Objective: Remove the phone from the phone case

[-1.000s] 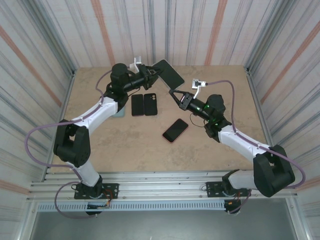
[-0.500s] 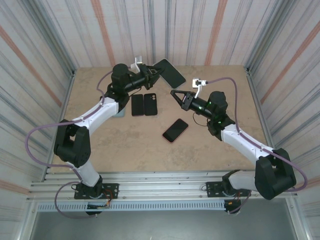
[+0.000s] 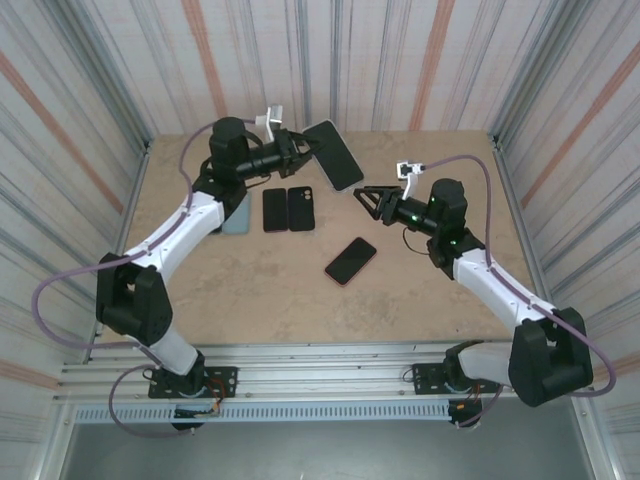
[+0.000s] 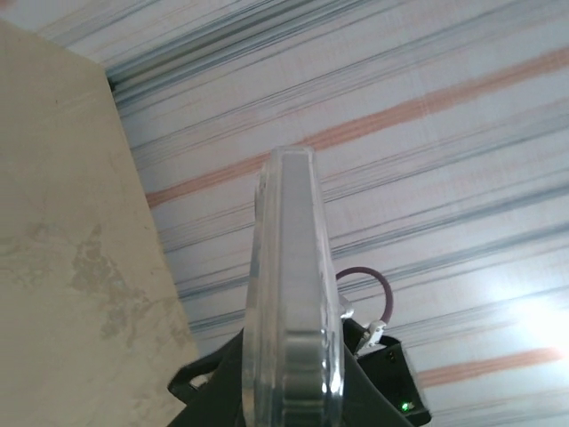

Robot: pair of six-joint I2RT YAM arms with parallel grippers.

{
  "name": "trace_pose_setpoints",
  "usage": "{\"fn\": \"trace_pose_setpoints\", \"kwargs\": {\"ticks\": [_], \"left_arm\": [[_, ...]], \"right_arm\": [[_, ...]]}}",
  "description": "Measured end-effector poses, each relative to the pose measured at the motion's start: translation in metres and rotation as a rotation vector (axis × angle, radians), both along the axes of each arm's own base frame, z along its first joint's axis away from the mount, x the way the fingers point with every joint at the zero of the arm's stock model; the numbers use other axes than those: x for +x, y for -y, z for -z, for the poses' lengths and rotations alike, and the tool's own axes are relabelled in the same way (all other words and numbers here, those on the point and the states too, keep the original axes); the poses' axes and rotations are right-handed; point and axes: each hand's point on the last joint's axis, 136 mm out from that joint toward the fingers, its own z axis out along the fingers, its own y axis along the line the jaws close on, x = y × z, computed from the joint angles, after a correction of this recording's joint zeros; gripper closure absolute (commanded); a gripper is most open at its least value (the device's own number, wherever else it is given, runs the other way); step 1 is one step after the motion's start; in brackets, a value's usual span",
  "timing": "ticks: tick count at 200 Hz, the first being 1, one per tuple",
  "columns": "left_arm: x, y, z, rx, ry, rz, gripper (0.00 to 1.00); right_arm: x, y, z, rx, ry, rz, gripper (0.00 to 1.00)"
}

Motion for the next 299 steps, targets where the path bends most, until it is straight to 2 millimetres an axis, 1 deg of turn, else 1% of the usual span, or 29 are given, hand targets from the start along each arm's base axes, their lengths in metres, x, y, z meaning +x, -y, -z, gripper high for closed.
{"fn": "trace_pose_setpoints", "kwargs": {"ticks": [14,37,54,68,82,112,126,141,167,191,238,261,299], "left_arm": [[0.001,-0.008,-0.005,0.037,0.085,0.015,1.00],[-0.001,-0.018,-0.001,0.099,0.197,0.058,1.00],[-0.007,-0.019,0.002,0.131,0.268,0.116,1.00],[-0.014,-0.017,0.001,0.144,0.330,0.167,1.00],[-0.022,-0.014,-0.001,0.155,0.395,0.213,1.00],[-0.036,-0.013,-0.009,0.161,0.510,0.290,1.00],[-0.040,-0.012,-0.010,0.163,0.547,0.316,1.00],[-0.043,-0.012,-0.009,0.167,0.570,0.334,1.00],[-0.047,-0.012,-0.005,0.174,0.589,0.353,1.00],[-0.048,-0.012,-0.004,0.178,0.604,0.361,1.00],[-0.051,-0.012,-0.002,0.180,0.608,0.375,1.00],[-0.053,-0.012,-0.002,0.176,0.625,0.388,1.00],[-0.056,-0.012,-0.003,0.169,0.634,0.404,1.00]], "right_arm": [[-0.008,-0.003,-0.004,-0.043,0.040,-0.058,0.45],[-0.019,-0.008,-0.017,-0.125,0.127,-0.161,0.45],[-0.027,-0.012,-0.028,-0.174,0.201,-0.237,0.45],[-0.031,-0.016,-0.031,-0.210,0.251,-0.293,0.47],[-0.033,-0.020,-0.026,-0.245,0.277,-0.346,0.49],[-0.031,-0.030,-0.005,-0.321,0.281,-0.442,0.53],[-0.031,-0.035,0.003,-0.338,0.277,-0.476,0.57],[-0.033,-0.040,0.008,-0.341,0.282,-0.510,0.60],[-0.040,-0.049,0.006,-0.335,0.313,-0.564,0.65],[-0.042,-0.056,0.003,-0.331,0.337,-0.595,0.70],[-0.040,-0.060,0.005,-0.329,0.335,-0.622,0.81],[-0.042,-0.062,0.007,-0.324,0.312,-0.640,0.83],[-0.045,-0.064,0.008,-0.320,0.305,-0.660,0.89]]}}
